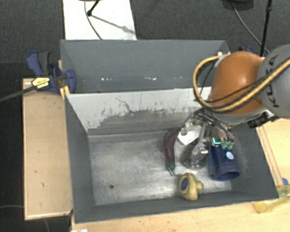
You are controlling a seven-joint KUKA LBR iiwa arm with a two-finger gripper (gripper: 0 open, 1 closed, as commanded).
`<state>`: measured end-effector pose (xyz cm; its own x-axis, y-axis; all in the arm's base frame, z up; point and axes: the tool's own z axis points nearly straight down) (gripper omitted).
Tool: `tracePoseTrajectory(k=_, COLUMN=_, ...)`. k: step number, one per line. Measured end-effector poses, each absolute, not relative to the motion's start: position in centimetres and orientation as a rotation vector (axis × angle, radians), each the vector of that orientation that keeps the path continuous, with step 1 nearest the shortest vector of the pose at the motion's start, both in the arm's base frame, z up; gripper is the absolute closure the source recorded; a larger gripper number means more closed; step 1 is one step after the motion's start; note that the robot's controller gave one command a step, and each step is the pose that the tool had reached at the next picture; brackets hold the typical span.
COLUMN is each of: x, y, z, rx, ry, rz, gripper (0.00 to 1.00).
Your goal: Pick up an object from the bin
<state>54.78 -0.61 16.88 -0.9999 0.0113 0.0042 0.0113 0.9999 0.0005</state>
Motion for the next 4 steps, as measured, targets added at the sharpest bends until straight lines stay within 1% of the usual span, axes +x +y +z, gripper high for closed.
tracePoseTrajectory(k=1, x=55.0, y=-0.6, z=17.2, rx=-0.018, ry=-3.145, rz=-0.001, gripper=0.0)
tracePoseTrajectory(k=2, x=56.8, y=1.5, z=12.0, rx=0.194, ry=-3.141, rz=0.0, gripper=0.0)
tracePoseTrajectory(k=3, x=58.3, y=2.7, z=11.7, rx=0.682, ry=-3.069, rz=-0.001, gripper=0.0)
tracePoseTrajectory(k=4, x=59.0, y=2.9, z=12.7, rx=1.107, ry=-2.946, rz=0.001, gripper=0.0)
